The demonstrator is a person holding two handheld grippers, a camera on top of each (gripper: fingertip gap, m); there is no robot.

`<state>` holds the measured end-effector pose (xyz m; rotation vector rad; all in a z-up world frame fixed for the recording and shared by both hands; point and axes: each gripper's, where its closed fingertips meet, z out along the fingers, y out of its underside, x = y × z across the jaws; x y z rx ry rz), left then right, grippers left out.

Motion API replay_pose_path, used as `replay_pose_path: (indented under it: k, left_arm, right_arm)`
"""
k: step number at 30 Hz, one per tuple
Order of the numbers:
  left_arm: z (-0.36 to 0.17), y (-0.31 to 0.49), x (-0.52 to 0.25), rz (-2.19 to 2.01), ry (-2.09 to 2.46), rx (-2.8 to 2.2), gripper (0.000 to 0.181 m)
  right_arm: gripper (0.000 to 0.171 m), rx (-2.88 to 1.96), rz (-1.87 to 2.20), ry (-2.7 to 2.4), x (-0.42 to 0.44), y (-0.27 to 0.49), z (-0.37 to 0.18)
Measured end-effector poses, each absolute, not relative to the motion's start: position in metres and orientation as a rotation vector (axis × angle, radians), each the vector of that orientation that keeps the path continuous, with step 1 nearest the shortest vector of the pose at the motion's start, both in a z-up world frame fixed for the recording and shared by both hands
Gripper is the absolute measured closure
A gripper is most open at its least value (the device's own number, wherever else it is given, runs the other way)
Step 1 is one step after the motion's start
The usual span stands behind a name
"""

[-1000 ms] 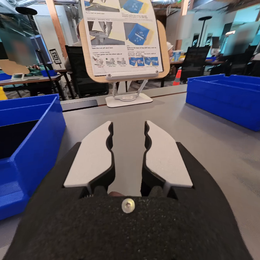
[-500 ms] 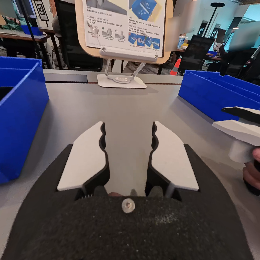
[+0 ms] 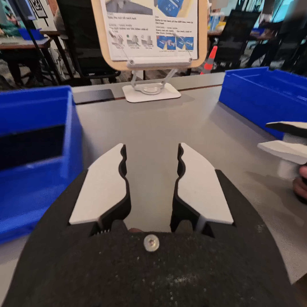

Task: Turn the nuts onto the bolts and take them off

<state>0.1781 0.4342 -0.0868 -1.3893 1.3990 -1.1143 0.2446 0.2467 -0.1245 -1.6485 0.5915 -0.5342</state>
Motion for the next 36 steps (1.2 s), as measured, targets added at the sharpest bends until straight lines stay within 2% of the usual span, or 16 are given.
replay_pose_path:
  k: [5, 10, 12, 20, 23, 28, 32, 36]
  left_arm:
    - [-0.054, 0.549, 0.166, -0.811, 1.636, -1.417, 0.123]
    - [-0.093, 0.619, 0.157, -0.541, 1.981, -1.681, 0.126]
    - [-0.122, 0.621, 0.154, -0.488, 2.119, -1.860, 0.133]
    - [-0.198, 0.631, 0.143, -0.142, 2.342, -2.331, 0.135]
    - [-0.207, 0.629, 0.132, 0.055, 2.437, -2.373, 0.136]
    - [-0.210, 0.616, 0.136, 0.128, 2.494, -2.414, 0.138]
    - [-0.212, 0.609, 0.139, 0.085, 2.483, -2.476, 0.164]
    - [-0.212, 0.610, 0.134, 0.100, 2.482, -2.476, 0.165]
  right_arm:
    - [0.110, -1.645, -0.535, 0.589, 0.248, 0.242, -0.123]
    - [0.110, -1.642, -0.526, 0.602, 0.256, 0.238, -0.123]
    - [0.111, -1.639, -0.515, 0.608, 0.258, 0.238, -0.123]
    - [0.112, -1.647, -0.494, 0.599, 0.260, 0.241, -0.124]
    - [0.112, -1.649, -0.483, 0.599, 0.260, 0.241, -0.125]
    - [0.112, -1.647, -0.454, 0.606, 0.261, 0.240, -0.127]
    - [0.112, -1.644, -0.460, 0.607, 0.263, 0.236, -0.126]
    - [0.112, -1.641, -0.470, 0.615, 0.266, 0.231, -0.126]
